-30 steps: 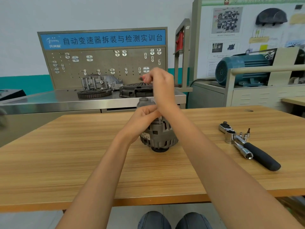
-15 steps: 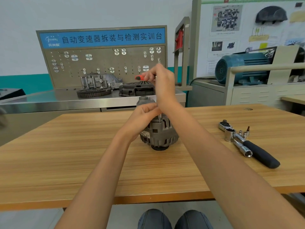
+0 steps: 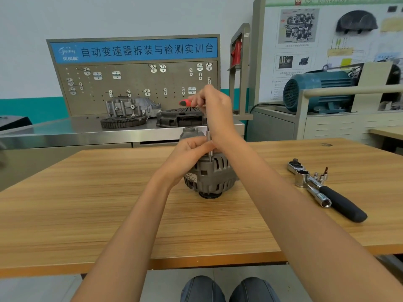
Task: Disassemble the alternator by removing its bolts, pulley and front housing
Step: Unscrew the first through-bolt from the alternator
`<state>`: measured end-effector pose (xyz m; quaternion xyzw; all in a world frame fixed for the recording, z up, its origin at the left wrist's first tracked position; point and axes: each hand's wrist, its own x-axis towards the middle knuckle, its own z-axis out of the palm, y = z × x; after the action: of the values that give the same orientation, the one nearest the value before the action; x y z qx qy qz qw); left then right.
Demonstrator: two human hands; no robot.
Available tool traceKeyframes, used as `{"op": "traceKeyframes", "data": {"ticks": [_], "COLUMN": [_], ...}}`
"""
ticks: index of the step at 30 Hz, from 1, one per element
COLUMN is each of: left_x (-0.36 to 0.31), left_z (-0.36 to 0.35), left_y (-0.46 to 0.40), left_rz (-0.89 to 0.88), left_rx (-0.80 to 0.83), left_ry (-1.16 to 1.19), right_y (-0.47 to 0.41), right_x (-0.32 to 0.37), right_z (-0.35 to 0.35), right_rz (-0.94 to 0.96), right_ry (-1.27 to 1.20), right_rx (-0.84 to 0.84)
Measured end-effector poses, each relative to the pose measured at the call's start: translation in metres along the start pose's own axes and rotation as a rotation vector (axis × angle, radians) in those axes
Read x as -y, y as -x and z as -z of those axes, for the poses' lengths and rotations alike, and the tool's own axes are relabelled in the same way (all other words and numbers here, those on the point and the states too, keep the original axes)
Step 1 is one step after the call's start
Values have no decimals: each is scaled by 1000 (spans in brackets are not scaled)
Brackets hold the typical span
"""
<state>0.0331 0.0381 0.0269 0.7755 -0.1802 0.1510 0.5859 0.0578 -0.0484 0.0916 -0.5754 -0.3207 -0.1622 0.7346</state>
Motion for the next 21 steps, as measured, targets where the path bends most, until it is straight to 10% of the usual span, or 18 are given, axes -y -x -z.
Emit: {"op": "traceKeyframes", "data": {"ticks": [5, 13, 18, 21], "left_x": [3, -1, 1, 1], "left_z": [1, 4, 1, 0], "left_y": [0, -2, 1, 0], "left_rz": [-16, 20, -16, -26], "left_rx": [-14, 30, 3, 7], "left_ry": [-18, 24, 31, 31], "right_y": [6, -2, 7, 3], "right_x": [-15, 0, -15, -13], "right_z": [-8, 1, -7, -5], "right_rz": [433, -54, 355, 303], "right_ry": [727, -32, 553, 507], "right_rx": [-282, 31, -259, -239]}}
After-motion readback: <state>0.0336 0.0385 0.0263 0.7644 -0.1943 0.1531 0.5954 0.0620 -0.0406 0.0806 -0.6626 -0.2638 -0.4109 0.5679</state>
